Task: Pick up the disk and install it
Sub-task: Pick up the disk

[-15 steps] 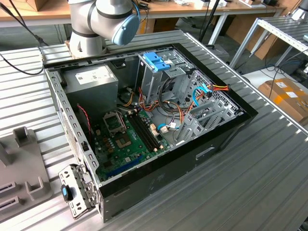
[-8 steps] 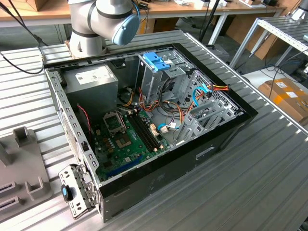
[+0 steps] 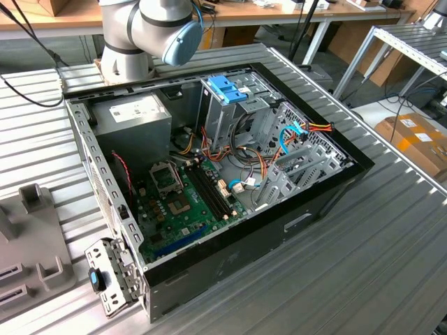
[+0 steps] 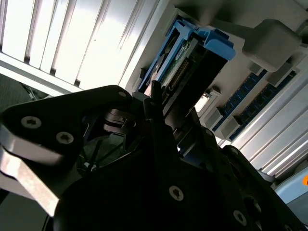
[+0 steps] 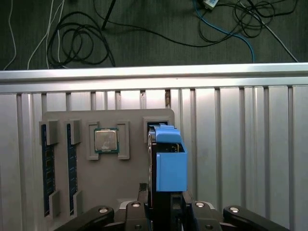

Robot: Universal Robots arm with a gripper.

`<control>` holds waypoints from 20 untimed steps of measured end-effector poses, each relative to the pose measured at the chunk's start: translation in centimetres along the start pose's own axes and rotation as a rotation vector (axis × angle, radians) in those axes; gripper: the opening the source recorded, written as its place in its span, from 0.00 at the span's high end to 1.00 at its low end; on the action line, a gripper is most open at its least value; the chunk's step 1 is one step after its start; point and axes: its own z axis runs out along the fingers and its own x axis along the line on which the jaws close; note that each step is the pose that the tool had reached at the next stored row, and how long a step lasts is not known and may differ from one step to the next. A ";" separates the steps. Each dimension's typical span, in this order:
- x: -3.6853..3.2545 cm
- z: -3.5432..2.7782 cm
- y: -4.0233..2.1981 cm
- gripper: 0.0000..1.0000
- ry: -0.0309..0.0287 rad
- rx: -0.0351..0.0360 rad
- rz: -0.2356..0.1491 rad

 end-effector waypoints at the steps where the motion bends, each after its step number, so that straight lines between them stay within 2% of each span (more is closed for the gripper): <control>1: 0.00 -0.07 0.00 0.65 0.0000 0.0000 0.000; 7: 0.01 -0.59 0.00 0.65 0.0000 0.0000 0.000; 15: 0.01 -0.65 0.00 0.65 0.0000 0.0000 0.000; 20: 0.02 -1.36 0.00 0.65 0.0000 0.0000 0.000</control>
